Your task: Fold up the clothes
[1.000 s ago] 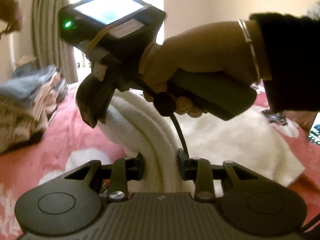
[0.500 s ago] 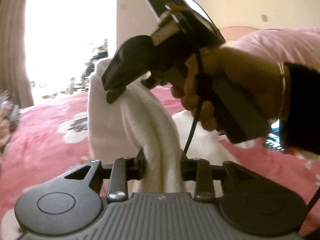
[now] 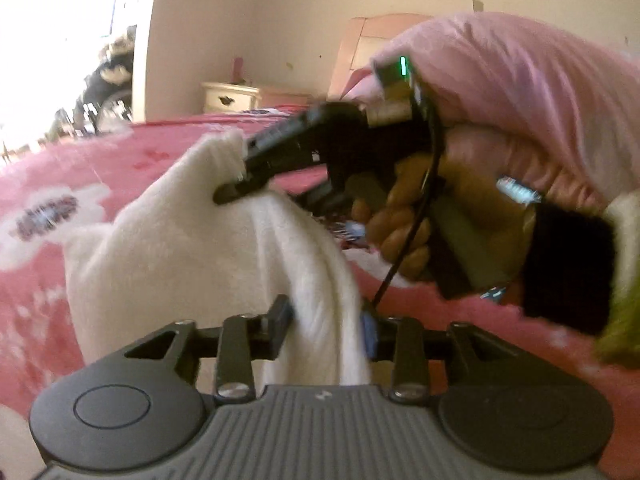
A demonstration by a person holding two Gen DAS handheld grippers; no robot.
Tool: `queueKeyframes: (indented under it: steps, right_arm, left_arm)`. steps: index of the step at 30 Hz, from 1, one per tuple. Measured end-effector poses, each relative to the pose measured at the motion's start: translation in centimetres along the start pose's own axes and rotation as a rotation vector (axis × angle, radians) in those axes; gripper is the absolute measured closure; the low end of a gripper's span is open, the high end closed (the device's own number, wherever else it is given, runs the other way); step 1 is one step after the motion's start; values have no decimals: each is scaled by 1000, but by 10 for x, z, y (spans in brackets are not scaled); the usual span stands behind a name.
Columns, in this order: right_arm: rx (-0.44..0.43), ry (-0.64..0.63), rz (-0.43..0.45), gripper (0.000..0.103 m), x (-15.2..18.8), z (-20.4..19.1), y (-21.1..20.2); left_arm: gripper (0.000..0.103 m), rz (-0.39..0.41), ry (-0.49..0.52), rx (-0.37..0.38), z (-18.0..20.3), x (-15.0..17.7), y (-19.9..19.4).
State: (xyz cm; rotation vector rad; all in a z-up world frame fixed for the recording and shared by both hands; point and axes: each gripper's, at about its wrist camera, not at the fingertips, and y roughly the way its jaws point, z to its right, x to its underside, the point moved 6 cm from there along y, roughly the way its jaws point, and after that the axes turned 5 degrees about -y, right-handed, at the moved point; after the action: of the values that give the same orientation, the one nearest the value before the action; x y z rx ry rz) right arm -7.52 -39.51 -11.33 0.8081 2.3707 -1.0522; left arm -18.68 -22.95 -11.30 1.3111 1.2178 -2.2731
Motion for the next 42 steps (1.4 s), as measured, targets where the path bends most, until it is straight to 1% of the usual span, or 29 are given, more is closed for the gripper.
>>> queueKeyframes:
  steps: [1, 3, 5, 6, 9, 10, 11, 12, 14, 16, 17, 19, 21, 22, 23, 24, 25, 26, 28, 31, 32, 33, 34, 35, 36, 37, 38, 39, 42]
  right_arm:
    - [-25, 39, 0, 68, 2, 10, 2]
    - [-72, 97, 3, 68, 5, 23, 4]
    - [-107, 115, -8, 65, 6, 26, 7]
    - [-114, 118, -19, 64, 6, 26, 7]
    - [-131, 121, -68, 57, 1, 26, 1]
    - [-134, 118, -83, 52, 0, 25, -4]
    - [-138, 112, -98, 44, -1, 24, -9]
    - [-141, 104, -114, 40, 0, 21, -14]
    - [-143, 47, -150, 28, 9, 11, -28]
    - [-125, -28, -187, 25, 22, 0, -43]
    - [-75, -79, -203, 25, 30, -5, -49]
    - [54, -174, -218, 26, 44, -11, -65]
    - [201, -245, -204, 26, 50, -16, -87]
    - [268, -292, -188, 28, 52, -23, -100]
    - [330, -350, -164, 32, 52, -34, -113]
    - [361, -412, -141, 33, 53, -47, -125]
    - [364, -476, -119, 33, 55, -63, -135]
    - [344, -527, -101, 33, 57, -79, -142]
    - [270, -617, -88, 33, 67, -107, -147]
    - [177, -793, -141, 35, 96, -134, -135]
    - [167, -846, -176, 36, 107, -136, -129]
    - [186, -894, -231, 37, 121, -128, -119]
    - [242, -925, -298, 41, 134, -111, -110]
    - [321, -943, -371, 46, 144, -91, -102]
    - [400, -959, -444, 46, 155, -71, -94]
    - [456, -949, -484, 47, 157, -60, -91]
    - [490, -919, -496, 49, 153, -57, -93]
    - [509, -905, -483, 49, 146, -60, -98]
    - [466, -965, -339, 51, 117, -100, -117]
  left_arm:
    - [59, -3, -33, 29, -3, -3, -4]
    - [59, -10, -135, 96, -16, -6, -15]
    - [59, 5, -251, 128, -34, -15, -31]
    - [59, 20, -302, 133, -35, -18, -39]
    - [59, 78, -443, 106, -56, -17, -71]
    - [59, 83, -456, 65, -65, -14, -78]
    - [59, 83, -468, 26, -77, -12, -82]
    - [60, 69, -474, -10, -90, -9, -79]
    - [60, 43, -462, -73, -99, 2, -77]
    - [60, 15, -437, -107, -102, 11, -72]
    - [60, 2, -421, -115, -100, 16, -69]
    - [60, -17, -369, -131, -93, 24, -66]
    - [60, -29, -310, -149, -85, 29, -63]
    - [57, -29, -289, -156, -83, 29, -62]
    - [57, -29, -273, -160, -82, 30, -60]
    - [57, -28, -270, -160, -82, 31, -57]
    - [57, -25, -273, -158, -84, 31, -57]
    - [57, -23, -279, -158, -85, 31, -57]
    - [57, -21, -283, -157, -86, 31, -57]
    - [57, -20, -277, -159, -86, 33, -58]
    - [57, -20, -274, -161, -86, 34, -58]
    - [56, -20, -271, -162, -85, 35, -58]
    - [56, -21, -271, -163, -85, 36, -58]
    - [56, -23, -270, -165, -86, 38, -59]
    - [57, -24, -269, -170, -87, 38, -60]
    - [58, -20, -266, -180, -89, 37, -64]
    - [58, -13, -264, -188, -91, 36, -67]
    - [58, 2, -267, -190, -93, 33, -72]
    - [58, 61, -283, -197, -103, 15, -84]
